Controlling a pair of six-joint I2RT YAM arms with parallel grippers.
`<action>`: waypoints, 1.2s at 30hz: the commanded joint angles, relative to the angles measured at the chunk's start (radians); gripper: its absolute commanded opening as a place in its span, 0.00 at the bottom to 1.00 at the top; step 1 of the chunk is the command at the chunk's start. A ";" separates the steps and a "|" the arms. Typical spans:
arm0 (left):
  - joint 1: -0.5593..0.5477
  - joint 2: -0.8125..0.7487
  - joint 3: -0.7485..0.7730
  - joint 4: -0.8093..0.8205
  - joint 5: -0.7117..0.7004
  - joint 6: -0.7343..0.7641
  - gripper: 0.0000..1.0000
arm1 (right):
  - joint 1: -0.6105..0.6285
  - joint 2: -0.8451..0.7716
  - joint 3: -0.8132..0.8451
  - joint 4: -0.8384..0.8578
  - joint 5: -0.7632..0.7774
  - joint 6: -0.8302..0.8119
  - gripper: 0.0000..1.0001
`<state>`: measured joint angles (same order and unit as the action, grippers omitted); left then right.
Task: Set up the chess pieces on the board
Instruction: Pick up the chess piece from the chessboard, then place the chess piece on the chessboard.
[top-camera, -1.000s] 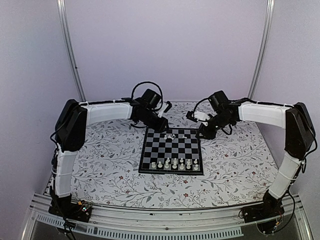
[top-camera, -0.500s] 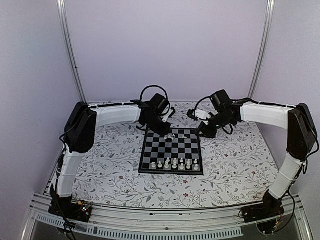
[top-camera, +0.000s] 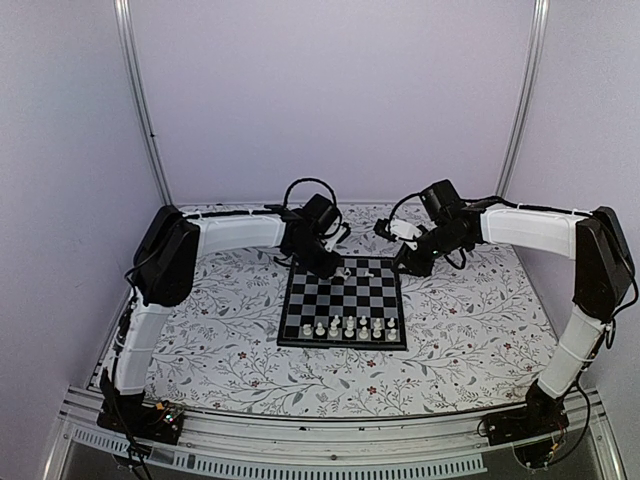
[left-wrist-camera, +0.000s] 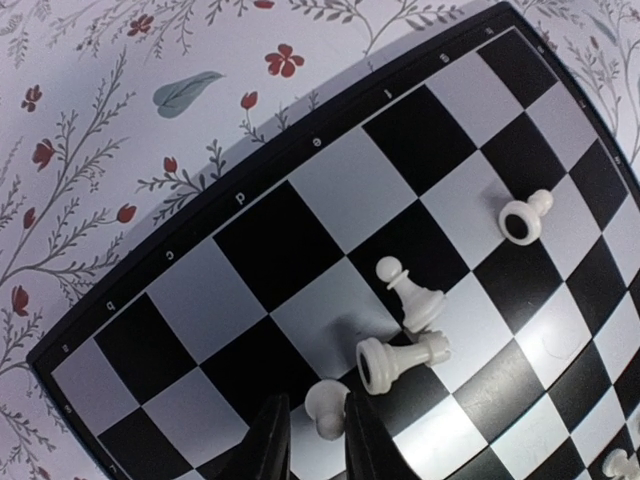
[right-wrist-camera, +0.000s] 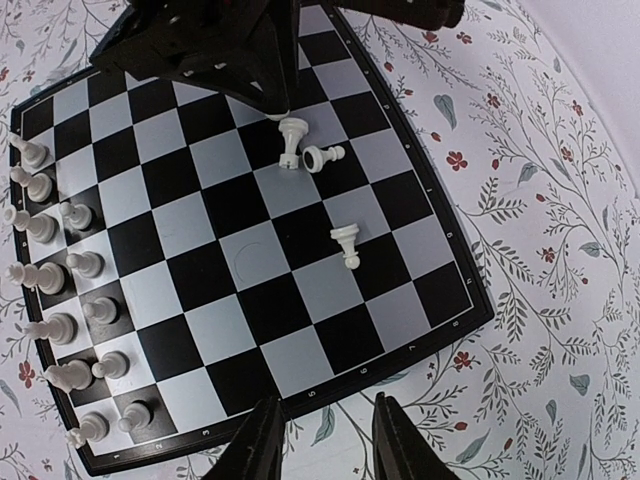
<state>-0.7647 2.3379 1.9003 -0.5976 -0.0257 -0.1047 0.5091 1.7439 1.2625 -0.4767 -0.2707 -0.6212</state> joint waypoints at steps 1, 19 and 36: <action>-0.013 0.023 0.023 -0.011 0.012 0.002 0.18 | -0.004 -0.017 -0.011 0.016 0.006 -0.006 0.32; -0.020 -0.306 -0.246 -0.022 0.003 0.022 0.04 | -0.004 -0.012 -0.013 0.016 0.005 -0.016 0.31; -0.078 -0.546 -0.555 -0.030 0.072 0.103 0.05 | -0.004 0.003 -0.010 0.018 0.007 -0.011 0.33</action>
<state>-0.8219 1.8305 1.3880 -0.6186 0.0006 -0.0345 0.5091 1.7439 1.2568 -0.4706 -0.2665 -0.6289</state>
